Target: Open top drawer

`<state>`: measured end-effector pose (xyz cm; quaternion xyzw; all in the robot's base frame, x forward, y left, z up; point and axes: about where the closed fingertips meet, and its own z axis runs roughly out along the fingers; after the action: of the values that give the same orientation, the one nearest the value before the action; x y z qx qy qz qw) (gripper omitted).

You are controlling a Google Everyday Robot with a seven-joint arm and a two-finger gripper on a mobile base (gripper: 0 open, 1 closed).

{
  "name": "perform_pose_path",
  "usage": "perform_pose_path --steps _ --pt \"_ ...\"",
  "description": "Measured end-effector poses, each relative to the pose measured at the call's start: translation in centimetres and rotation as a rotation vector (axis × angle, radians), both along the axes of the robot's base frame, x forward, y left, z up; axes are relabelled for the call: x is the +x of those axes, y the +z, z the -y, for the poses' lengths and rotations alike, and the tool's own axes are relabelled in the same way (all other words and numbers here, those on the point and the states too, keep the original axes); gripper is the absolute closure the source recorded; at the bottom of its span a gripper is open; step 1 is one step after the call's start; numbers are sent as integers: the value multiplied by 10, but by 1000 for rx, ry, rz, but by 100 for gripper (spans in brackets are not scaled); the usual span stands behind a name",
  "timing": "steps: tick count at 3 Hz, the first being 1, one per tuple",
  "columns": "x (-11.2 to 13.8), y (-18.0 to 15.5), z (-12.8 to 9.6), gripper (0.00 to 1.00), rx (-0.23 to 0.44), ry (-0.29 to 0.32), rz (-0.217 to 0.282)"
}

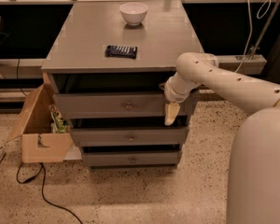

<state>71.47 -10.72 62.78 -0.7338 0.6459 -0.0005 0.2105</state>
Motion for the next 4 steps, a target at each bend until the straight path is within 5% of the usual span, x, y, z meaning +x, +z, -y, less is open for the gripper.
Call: perform_pose_path --steps 4 --pt "-42 19 -7 92 -23 44 -29"
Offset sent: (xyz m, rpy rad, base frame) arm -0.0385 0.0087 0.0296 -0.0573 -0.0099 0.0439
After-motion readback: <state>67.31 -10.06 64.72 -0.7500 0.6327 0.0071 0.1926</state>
